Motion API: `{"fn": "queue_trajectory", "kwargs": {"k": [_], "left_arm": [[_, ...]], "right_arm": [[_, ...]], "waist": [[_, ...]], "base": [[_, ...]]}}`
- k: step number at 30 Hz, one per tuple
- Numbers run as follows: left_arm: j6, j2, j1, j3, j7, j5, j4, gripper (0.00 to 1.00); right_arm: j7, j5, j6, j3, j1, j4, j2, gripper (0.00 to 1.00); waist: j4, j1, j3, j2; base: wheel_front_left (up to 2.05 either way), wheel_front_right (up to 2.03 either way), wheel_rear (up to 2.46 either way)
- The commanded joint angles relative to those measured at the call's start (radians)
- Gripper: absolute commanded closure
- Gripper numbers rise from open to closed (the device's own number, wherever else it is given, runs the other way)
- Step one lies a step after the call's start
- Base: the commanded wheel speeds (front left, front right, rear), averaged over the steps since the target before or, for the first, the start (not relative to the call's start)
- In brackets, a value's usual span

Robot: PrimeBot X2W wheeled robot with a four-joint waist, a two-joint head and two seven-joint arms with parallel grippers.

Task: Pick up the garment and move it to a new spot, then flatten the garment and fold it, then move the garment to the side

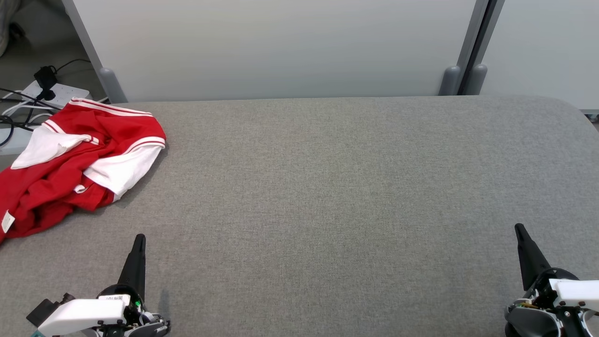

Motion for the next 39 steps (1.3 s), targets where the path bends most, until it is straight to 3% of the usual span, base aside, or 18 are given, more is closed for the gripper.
{"fn": "queue_trajectory", "kwargs": {"k": [1, 39], "left_arm": [[-0.004, 0.009, -0.058, 0.032, 0.007, -0.005, -0.027, 1.0], [-0.004, 0.009, -0.058, 0.032, 0.007, -0.005, -0.027, 1.0]], "right_arm": [[0.007, 0.012, 0.001, 0.016, -0.016, -0.03, -0.011, 1.0], [0.007, 0.012, 0.001, 0.016, -0.016, -0.03, -0.011, 1.0]], "waist": [[0.0, 0.0, 0.0, 0.0], [0.0, 0.0, 0.0, 0.0]], "base": [[0.0, 0.0, 0.0], [0.0, 0.0, 0.0]]}}
